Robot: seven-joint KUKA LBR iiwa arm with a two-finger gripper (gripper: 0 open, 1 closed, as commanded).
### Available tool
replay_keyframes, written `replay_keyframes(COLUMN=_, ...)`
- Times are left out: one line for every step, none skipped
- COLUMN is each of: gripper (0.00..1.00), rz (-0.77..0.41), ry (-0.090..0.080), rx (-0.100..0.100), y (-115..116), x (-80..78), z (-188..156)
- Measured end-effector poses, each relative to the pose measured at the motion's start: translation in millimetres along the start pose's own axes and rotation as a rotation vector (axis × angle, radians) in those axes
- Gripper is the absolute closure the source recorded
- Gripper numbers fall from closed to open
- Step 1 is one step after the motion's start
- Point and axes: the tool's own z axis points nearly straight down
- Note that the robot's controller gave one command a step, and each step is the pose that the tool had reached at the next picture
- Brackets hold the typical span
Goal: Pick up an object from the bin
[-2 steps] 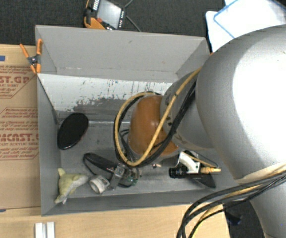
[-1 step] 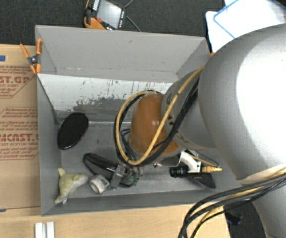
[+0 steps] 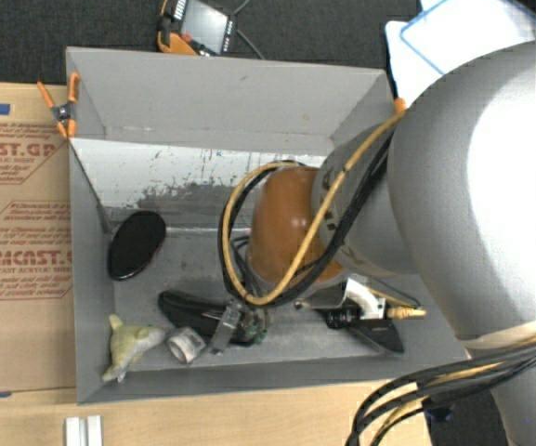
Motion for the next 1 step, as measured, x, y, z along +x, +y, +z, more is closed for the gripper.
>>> replay_keyframes(gripper=1.00, rz=0.000, ry=-0.002, rx=-0.001, y=0.5, x=-0.2, z=-33.8)
